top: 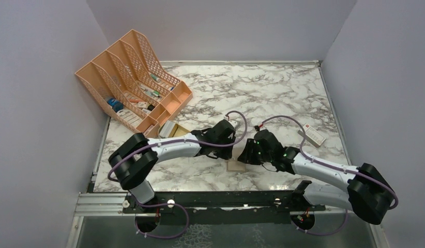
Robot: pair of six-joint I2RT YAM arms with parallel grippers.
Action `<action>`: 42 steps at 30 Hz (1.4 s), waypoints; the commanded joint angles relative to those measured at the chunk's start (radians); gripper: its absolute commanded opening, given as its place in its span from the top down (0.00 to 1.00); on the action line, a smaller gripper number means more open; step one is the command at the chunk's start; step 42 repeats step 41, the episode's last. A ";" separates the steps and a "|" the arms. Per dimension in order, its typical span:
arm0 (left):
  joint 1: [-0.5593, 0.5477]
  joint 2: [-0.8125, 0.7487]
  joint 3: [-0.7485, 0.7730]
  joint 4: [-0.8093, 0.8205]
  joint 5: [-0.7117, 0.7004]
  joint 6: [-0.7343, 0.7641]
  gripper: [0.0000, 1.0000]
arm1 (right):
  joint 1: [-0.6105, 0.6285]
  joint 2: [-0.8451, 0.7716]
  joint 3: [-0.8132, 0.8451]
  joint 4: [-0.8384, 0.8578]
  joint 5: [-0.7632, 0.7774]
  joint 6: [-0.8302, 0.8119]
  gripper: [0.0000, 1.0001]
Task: Put the credit cards into the card holder
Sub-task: Close the card holder at the center of the board, then reset both arms
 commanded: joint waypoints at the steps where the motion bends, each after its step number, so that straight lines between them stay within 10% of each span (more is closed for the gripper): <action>1: 0.015 -0.177 -0.038 0.009 -0.155 -0.050 0.73 | 0.006 -0.105 0.072 -0.168 0.033 -0.013 0.65; 10: 0.017 -0.484 -0.050 -0.035 -0.349 0.007 0.42 | 0.007 -0.354 0.222 -0.377 0.192 -0.072 0.06; 13: 0.017 -0.586 -0.035 -0.061 -0.375 0.025 0.02 | 0.007 -0.428 0.286 -0.426 0.238 -0.104 0.04; 26: 0.017 -0.970 -0.135 -0.105 -0.503 0.034 0.01 | 0.007 -0.495 0.380 -0.523 0.274 -0.082 0.03; 42: 0.017 -0.998 -0.250 -0.067 -0.480 -0.023 0.01 | 0.006 -0.583 0.263 -0.431 0.257 -0.021 0.03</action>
